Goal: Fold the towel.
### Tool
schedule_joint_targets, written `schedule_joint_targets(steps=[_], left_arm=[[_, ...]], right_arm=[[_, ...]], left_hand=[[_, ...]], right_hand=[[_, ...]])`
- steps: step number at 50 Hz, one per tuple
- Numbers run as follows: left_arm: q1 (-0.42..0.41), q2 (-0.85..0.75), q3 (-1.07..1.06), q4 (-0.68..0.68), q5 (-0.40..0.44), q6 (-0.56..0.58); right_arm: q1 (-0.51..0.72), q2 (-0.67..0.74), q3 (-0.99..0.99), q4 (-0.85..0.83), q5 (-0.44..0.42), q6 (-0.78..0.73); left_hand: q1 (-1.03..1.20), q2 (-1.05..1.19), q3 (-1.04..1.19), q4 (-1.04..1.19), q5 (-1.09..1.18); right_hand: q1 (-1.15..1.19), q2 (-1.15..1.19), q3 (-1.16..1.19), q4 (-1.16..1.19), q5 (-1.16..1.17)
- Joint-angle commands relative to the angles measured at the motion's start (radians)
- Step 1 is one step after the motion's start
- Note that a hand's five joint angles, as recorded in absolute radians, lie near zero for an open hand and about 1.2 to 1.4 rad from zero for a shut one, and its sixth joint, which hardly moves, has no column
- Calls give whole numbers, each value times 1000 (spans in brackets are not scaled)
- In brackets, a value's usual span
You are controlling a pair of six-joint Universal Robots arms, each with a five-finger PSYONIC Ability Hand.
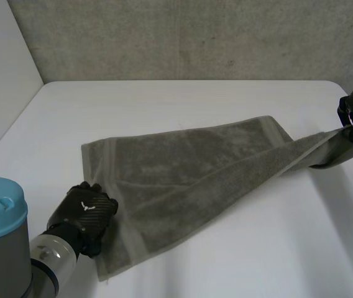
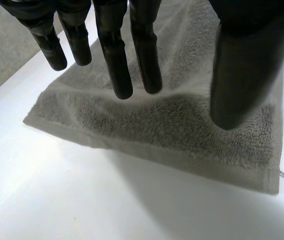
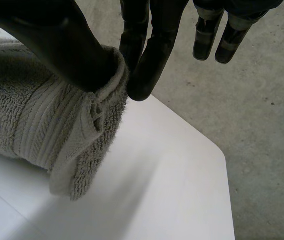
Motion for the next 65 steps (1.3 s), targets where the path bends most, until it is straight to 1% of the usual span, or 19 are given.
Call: schedule_joint_targets(steps=[1, 8, 10, 11, 13, 18, 24, 36, 50, 52, 53, 54, 55, 56, 57, 61, 62, 63, 65], left_arm=[[0, -41, -2, 25, 0, -7], [-15, -57, 8, 29, 0, -10], [-37, -54, 11, 27, 0, -10], [-37, -54, 11, 27, 0, -10], [-80, -54, 15, 36, 0, -10], [-112, -78, 18, 64, -6, -9], [-117, -127, 18, 81, -23, -9], [-121, -164, 23, 134, -24, 0], [-120, -256, 40, 188, -24, 8], [-118, -268, 44, 193, -24, 8], [-115, -281, 49, 194, -24, 8], [-112, -290, 54, 197, -24, 8], [-112, -290, 54, 197, -24, 8], [-107, -290, 63, 199, -24, 8], [-98, -287, 72, 199, -26, 6], [-72, -256, 77, 194, -20, -3], [-61, -207, 75, 194, -11, -6], [-61, -207, 75, 194, -10, -6], [-45, -115, 72, 191, 31, -7]], right_arm=[[2, -1, 0, 3, 1, -2], [7, -1, 6, 6, 1, -3], [7, -1, 9, 6, -2, -3], [7, -1, 9, 6, -2, -3], [9, -1, 11, 6, -5, -3], [12, -1, 23, 8, -13, -12], [9, 0, 37, 6, -16, -14], [10, 0, 41, 5, -19, -15], [12, 0, 49, 3, -19, -17], [12, 0, 49, 3, -19, -15], [12, 0, 49, 3, -19, -15], [12, 0, 49, 3, -19, -17], [12, 0, 49, 3, -19, -17], [12, 0, 49, 3, -19, -15], [12, 0, 48, 5, -19, -15], [12, 0, 48, 6, -19, -17], [12, 0, 48, 6, -19, -15], [12, 0, 48, 6, -19, -15], [9, -5, 49, 8, -19, -15]], left_hand=[[95, 88, -38, -47, 92], [51, 44, -38, -47, 48], [-121, -128, -38, -47, -124], [-122, -129, -38, -47, -125], [-288, -295, -38, -47, -292], [-418, -425, -38, -47, -422], [-430, -437, -38, -47, -434], [-383, -390, -38, -47, -387], [-383, -390, -38, -47, -387], [-363, -370, -38, -47, -366], [-258, -265, -38, -47, -261], [11, 4, -38, -47, 7], [13, 6, -38, -47, 10], [519, 512, -38, -47, 516], [590, 583, -38, -47, 587], [591, 584, -38, -47, 588], [591, 584, -38, -47, 588], [591, 584, -38, -47, 588], [591, 584, -38, -47, 588]], right_hand=[[106, 65, 14, 40, 66], [106, 65, 14, 40, 66], [106, 65, 14, 40, 66], [106, 65, 14, 40, 66], [106, 65, 14, 40, 66], [106, 65, 14, 40, 66], [106, 65, 14, 40, 66], [106, 65, 14, 40, 66], [106, 65, 14, 40, 66], [106, 65, 14, 40, 66], [106, 65, 14, 40, 66], [106, 65, 14, 40, 66], [106, 65, 14, 40, 66], [106, 65, 14, 40, 66], [106, 65, 14, 40, 66], [106, 65, 14, 40, 66], [106, 65, 14, 40, 66], [106, 65, 14, 40, 66], [106, 65, 14, 40, 66]])
